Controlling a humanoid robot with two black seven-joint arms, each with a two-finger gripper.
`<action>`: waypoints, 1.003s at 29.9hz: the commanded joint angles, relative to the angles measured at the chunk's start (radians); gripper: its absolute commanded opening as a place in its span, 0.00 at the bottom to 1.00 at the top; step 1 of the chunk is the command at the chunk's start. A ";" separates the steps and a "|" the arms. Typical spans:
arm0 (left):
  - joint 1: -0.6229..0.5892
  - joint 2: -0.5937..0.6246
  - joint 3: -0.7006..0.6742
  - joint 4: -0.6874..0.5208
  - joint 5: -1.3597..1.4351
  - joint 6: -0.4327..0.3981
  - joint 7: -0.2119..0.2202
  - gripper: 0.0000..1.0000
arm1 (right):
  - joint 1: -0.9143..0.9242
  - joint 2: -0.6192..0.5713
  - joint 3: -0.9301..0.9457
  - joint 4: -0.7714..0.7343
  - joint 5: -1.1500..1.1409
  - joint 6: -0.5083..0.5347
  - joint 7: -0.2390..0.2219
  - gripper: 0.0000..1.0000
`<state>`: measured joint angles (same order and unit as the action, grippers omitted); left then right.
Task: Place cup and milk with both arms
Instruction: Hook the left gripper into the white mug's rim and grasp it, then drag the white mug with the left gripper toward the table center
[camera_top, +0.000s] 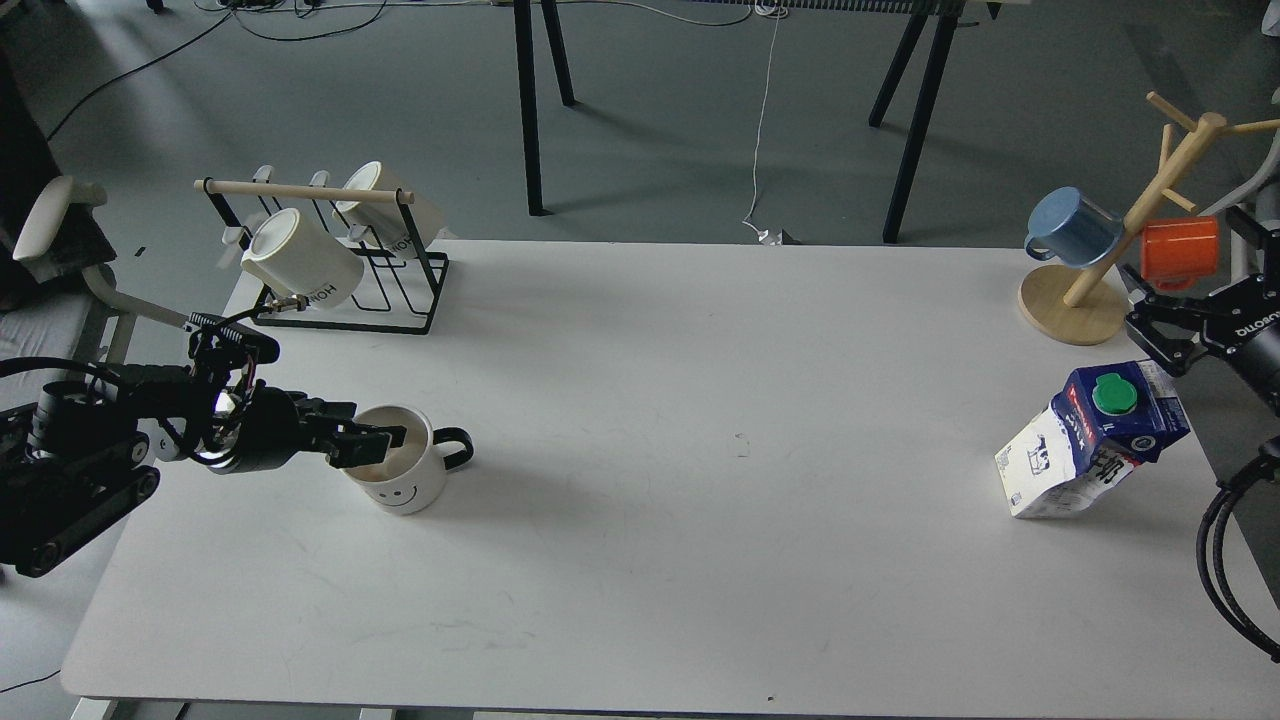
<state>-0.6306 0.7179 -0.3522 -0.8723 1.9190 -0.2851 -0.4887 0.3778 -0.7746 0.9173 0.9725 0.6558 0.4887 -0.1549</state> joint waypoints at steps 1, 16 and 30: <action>0.003 -0.001 -0.001 0.003 0.032 0.001 0.000 0.51 | 0.000 0.000 0.000 0.000 0.001 0.000 0.000 0.94; 0.014 0.012 -0.002 -0.014 0.038 0.049 0.000 0.00 | -0.016 0.000 0.003 0.000 -0.001 0.000 0.000 0.94; -0.168 0.014 -0.071 -0.208 -0.206 -0.204 0.000 0.00 | -0.020 0.000 0.005 -0.012 0.001 0.000 0.002 0.94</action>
<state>-0.7160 0.7662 -0.4208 -1.0703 1.7467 -0.4517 -0.4885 0.3573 -0.7746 0.9205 0.9691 0.6566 0.4887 -0.1548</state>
